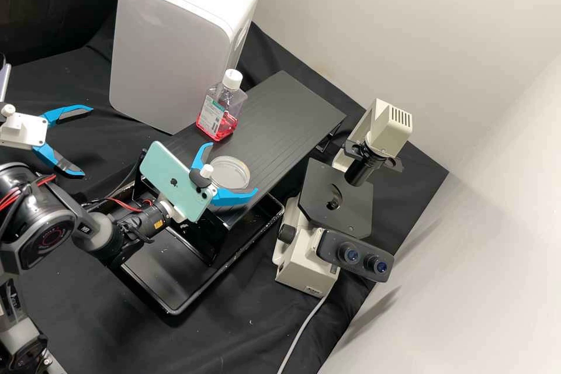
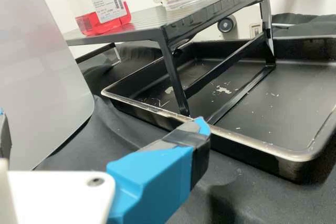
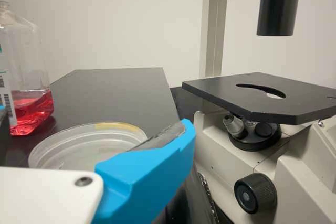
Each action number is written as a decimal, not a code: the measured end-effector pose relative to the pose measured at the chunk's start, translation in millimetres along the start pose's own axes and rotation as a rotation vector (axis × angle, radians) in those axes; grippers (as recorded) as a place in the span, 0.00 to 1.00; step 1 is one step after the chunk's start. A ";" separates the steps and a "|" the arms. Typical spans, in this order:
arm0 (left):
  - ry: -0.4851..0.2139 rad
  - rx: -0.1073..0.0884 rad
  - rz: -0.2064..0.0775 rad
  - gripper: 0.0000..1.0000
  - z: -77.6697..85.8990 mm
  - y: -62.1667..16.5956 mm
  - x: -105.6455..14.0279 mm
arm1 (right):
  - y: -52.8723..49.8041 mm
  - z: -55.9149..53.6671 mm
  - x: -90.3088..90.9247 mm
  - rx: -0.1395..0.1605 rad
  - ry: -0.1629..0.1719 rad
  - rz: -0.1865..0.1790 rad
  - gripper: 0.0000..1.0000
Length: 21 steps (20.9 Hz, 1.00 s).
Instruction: Remove the lid from the petri dish
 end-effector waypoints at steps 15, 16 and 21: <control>0.008 -0.005 -0.007 1.00 -0.1 -1.4 0.4 | 0.0 0.0 0.0 0.000 0.000 0.000 0.00; 0.008 -0.005 -0.007 1.00 -0.1 -1.4 0.4 | 0.0 0.0 0.0 0.000 0.000 0.000 0.00; 0.008 -0.005 -0.007 1.00 -0.1 -1.4 0.4 | 0.0 0.0 0.0 0.000 0.000 0.000 0.00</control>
